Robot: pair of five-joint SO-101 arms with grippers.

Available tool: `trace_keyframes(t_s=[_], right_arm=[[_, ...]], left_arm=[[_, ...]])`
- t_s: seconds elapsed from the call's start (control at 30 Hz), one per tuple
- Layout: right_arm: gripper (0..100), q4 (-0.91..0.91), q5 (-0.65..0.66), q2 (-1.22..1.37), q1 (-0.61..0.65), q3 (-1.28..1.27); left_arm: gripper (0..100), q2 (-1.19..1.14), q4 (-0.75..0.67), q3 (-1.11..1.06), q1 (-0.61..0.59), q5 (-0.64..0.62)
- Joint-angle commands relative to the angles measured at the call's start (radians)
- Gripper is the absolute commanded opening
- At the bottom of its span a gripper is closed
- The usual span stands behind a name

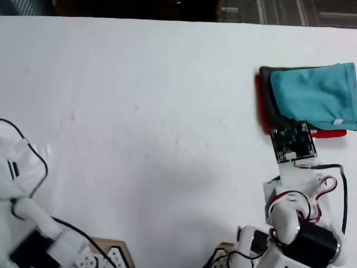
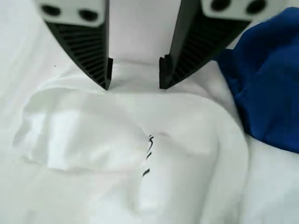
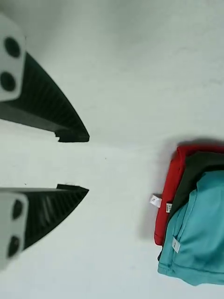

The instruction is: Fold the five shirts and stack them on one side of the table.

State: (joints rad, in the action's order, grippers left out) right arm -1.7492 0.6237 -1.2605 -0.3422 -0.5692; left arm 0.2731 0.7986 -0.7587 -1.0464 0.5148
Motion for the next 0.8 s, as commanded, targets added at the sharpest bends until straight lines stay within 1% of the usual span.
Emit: trace_keyframes(t_s=[0.0, 0.07, 0.2, 0.27, 0.33, 0.4, 0.43, 0.47, 0.5, 0.63, 0.77], right_arm=[[14.9, -0.019, 0.005, -0.010, -0.013, -0.011], [14.9, -0.019, 0.005, -0.010, -0.013, -0.023], [14.9, -0.019, 0.006, -0.015, -0.012, -0.051], [14.9, -0.019, 0.006, -0.016, -0.012, -0.051], [14.9, -0.019, 0.006, -0.015, -0.010, -0.051], [14.9, -0.019, 0.006, -0.012, -0.010, -0.052], [14.9, -0.019, 0.006, -0.012, -0.010, -0.052], [14.9, -0.019, 0.006, -0.016, -0.012, -0.054], [14.9, -0.019, 0.005, -0.018, -0.012, -0.054], [14.9, -0.019, 0.003, -0.018, -0.013, -0.054], [14.9, -0.019, 0.002, -0.018, -0.013, -0.055]], left_arm=[[19, -0.190, 0.061, 0.166, 0.012, 0.008], [19, -0.288, 0.137, 0.252, 0.014, 0.008], [18, -0.448, 0.218, 0.363, 0.015, -0.046], [18, -0.512, 0.272, 0.401, 0.015, -0.040], [13, -0.563, 0.327, 0.430, 0.015, -0.038], [2, -0.598, 0.376, 0.458, 0.015, -0.040], [2, -0.609, 0.399, 0.467, 0.015, -0.043], [4, -0.615, 0.425, 0.478, 0.018, -0.043], [2, -0.615, 0.451, 0.490, 0.029, -0.041], [3, -0.614, 0.589, 0.561, 0.114, -0.040], [3, -0.614, 0.735, 0.680, 0.262, -0.046]])
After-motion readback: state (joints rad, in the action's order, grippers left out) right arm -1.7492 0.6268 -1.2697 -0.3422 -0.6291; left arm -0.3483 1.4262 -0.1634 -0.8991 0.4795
